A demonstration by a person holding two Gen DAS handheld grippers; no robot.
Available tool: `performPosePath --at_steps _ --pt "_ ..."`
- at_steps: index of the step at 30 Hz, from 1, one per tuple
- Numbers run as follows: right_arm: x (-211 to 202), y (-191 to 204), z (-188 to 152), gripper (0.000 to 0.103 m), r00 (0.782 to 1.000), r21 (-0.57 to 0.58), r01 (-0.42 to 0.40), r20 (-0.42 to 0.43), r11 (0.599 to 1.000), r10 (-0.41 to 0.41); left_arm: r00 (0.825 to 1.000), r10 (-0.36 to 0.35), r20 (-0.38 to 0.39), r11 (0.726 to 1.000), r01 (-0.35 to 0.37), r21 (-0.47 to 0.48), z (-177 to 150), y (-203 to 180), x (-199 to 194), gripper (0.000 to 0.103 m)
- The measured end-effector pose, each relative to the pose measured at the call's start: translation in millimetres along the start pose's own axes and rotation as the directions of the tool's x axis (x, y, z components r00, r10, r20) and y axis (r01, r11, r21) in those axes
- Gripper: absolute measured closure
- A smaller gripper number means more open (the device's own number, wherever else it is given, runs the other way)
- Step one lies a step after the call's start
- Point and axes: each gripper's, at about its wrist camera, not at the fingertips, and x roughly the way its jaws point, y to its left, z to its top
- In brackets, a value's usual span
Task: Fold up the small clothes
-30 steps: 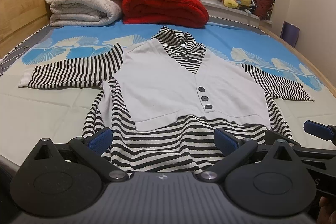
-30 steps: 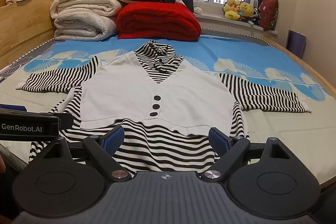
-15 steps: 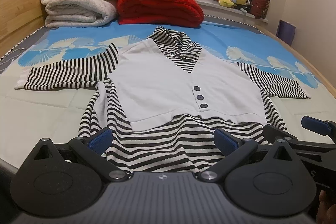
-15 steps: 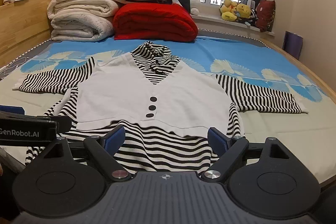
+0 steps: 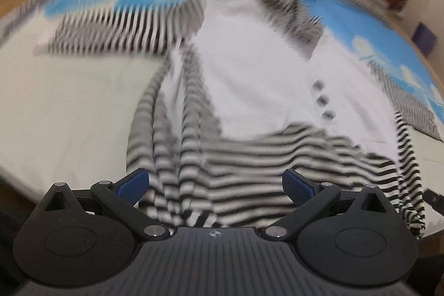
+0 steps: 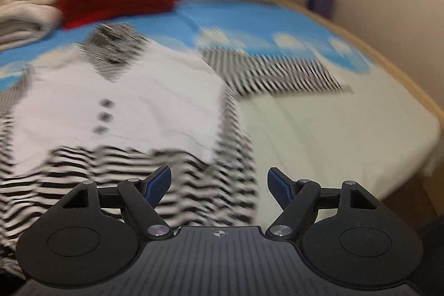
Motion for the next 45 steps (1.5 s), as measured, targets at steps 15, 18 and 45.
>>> performPosePath --at_steps 15,18,45 --pt "31.8 -40.1 -12.2 0.095 0.979 0.193 0.044 -0.202 0.98 -0.004 0.983 0.062 -0.171 0.989 -0.083 -0.118 -12.0 54.8 24.7 0.083" --pt "31.4 -36.6 -12.0 0.095 0.978 0.166 0.046 -0.207 0.985 -0.011 0.982 0.076 -0.173 0.99 -0.095 -0.104 -15.9 47.7 19.4 0.084" --pt "45.6 -39.8 -11.0 0.052 0.951 0.218 0.008 -0.302 0.976 0.06 0.988 -0.056 -0.146 0.998 0.054 -0.019 -3.8 0.3 32.3 0.059"
